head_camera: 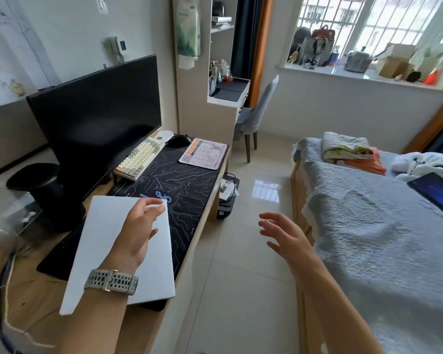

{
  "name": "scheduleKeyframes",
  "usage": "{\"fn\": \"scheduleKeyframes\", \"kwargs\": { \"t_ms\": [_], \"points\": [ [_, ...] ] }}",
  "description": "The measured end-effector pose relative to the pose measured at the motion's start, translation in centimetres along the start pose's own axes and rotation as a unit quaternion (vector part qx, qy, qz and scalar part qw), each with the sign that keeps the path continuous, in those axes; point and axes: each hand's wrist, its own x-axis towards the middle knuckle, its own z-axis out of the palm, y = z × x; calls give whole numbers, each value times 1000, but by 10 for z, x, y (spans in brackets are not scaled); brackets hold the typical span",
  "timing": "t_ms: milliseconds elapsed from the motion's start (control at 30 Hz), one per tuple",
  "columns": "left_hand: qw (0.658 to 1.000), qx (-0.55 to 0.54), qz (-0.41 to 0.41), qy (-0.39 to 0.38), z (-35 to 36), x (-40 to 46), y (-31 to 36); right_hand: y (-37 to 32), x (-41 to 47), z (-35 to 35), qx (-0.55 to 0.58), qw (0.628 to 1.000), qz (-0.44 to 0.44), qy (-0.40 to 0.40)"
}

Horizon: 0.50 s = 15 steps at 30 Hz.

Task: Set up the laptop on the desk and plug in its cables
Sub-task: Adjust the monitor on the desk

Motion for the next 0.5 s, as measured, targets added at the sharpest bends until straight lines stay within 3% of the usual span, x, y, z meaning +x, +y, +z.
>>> {"fn": "scheduleKeyframes", "kwargs": {
  "t_ms": [500],
  "points": [
    [998,-49,28,23,98,209,61,-60,242,-54,22,999,-33,-16]
  ]
}}
